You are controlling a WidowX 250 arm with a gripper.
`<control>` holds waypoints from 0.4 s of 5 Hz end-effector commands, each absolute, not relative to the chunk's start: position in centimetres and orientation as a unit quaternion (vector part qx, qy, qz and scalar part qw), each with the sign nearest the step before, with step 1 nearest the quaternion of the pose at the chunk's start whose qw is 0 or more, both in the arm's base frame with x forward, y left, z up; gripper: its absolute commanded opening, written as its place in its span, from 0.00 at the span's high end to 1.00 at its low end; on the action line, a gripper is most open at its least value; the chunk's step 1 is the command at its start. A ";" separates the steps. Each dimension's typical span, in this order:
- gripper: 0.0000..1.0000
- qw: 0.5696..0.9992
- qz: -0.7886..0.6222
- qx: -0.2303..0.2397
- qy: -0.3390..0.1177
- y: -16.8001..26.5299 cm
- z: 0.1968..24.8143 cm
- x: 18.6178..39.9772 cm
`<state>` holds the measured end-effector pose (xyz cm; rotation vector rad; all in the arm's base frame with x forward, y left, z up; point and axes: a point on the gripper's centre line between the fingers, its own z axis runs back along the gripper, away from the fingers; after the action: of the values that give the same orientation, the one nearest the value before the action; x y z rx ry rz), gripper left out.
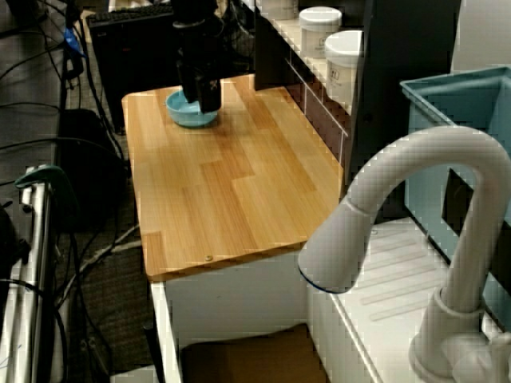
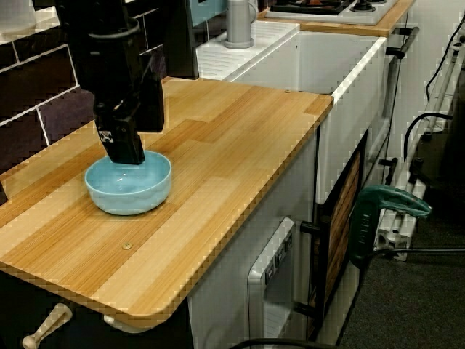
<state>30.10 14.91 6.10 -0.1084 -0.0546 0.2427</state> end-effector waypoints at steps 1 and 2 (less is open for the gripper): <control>0.00 0.987 0.132 -0.066 -0.065 17.0 10.4 30.0; 0.00 0.985 0.134 -0.072 -0.075 18.3 11.1 29.7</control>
<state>29.64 17.54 8.71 -0.1835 -0.0818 0.2791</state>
